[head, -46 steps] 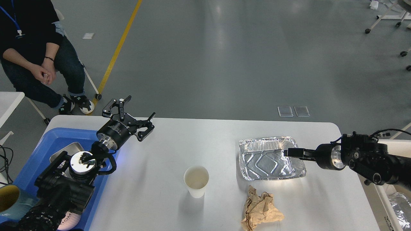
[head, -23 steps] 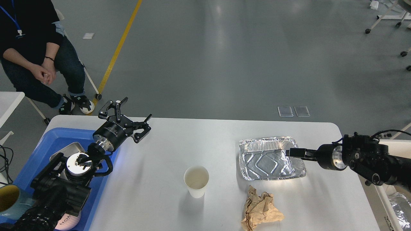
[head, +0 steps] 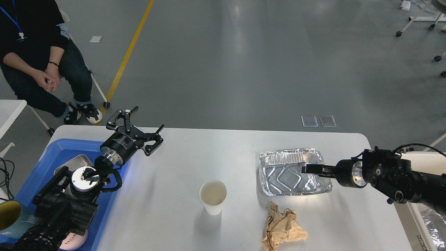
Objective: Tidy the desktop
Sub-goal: 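Grasp the foil tray edge with the right gripper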
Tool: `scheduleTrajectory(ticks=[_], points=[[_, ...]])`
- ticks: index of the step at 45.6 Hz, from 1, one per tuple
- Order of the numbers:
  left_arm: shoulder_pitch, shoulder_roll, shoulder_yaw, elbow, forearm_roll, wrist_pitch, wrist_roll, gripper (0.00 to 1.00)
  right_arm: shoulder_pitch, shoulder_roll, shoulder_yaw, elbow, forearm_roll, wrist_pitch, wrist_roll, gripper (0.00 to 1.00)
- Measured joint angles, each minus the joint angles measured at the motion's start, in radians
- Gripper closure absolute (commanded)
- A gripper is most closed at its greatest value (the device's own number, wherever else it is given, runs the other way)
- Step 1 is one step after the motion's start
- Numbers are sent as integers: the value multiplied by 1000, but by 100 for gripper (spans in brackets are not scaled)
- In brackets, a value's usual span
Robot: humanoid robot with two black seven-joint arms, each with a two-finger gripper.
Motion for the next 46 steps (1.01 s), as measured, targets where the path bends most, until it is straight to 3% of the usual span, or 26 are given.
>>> scheduleTrajectory(ticks=[7,14,21,35,37,46], points=[[0,0,0,0,0,-2,-1,0,0,5,0,1,0,0,0,17],[0,1,1,0,0,-4,-1,0,0,10,-2,2,-1,0,0,45],[0,2,2,0,0,-5,-1,0,7,17,-24,4,-3,4,4,51],[0,2,2,0,0,-5,-1,0,11,19,-110,9,-6,8,87,78],[0,3,2,0,0,-5,-1,0,11,19,-116,2,-6,7,93,87],[0,2,2,0,0,-5,-1,0,11,20,-127,-4,-7,5,111,100]])
